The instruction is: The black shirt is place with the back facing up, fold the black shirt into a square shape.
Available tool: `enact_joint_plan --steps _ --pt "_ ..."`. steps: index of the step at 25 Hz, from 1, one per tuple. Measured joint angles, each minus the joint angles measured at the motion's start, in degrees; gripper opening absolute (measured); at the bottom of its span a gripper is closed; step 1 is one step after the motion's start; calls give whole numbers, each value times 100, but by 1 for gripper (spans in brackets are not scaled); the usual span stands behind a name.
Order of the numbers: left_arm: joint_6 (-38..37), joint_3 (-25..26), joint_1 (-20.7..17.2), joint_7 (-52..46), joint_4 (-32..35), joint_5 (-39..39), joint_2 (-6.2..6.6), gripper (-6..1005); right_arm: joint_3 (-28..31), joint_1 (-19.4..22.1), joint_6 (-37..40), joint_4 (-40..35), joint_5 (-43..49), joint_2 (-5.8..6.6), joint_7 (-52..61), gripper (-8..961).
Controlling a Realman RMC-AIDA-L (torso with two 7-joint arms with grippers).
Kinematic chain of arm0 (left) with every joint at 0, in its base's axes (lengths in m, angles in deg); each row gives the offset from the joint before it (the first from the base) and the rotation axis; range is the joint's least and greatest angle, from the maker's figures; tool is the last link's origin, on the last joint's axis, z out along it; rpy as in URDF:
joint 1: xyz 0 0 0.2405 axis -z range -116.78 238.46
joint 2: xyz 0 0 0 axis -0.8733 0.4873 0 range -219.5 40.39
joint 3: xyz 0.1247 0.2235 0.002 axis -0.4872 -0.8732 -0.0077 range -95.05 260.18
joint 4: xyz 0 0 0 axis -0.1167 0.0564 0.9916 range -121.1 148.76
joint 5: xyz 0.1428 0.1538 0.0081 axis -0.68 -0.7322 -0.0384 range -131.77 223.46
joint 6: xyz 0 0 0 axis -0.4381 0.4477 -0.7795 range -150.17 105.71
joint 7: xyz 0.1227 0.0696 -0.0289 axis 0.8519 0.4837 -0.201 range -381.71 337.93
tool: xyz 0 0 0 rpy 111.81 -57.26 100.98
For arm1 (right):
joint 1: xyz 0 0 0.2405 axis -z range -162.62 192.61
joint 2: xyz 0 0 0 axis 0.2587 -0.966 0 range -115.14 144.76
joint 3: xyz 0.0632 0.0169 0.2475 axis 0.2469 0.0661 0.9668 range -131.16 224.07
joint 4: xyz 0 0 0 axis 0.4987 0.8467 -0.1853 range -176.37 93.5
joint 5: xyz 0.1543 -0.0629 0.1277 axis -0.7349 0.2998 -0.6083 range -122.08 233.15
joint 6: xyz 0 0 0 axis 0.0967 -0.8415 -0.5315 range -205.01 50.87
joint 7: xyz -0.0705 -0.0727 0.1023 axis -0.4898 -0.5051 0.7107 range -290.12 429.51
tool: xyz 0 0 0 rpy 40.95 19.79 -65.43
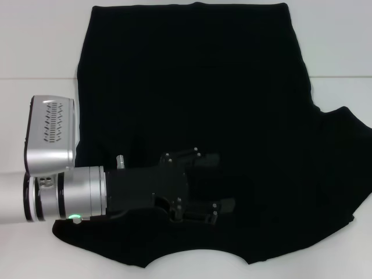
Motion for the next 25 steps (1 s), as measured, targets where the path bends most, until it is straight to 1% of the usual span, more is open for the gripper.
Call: enact_joint_plan --steps 12,17,19,22,25 --pt "0 0 20 -1 0 36 0 921 -13 -81 -100 -9 -1 -11 -4 12" --pt "12 0 37 -1 0 39 1 921 -11 -266 -63 -5 -25 -24 -4 19" --pt "16 0 41 -1 0 39 1 921 -36 -395 -9 11 -34 -48 -5 23" --pt "23 -1 43 -30 0 39 2 921 -113 -640 174 16 -44 -114 -81 30" --pt "35 0 41 -68 7 39 9 921 -307 -949 368 28 -40 -230 -162 37"
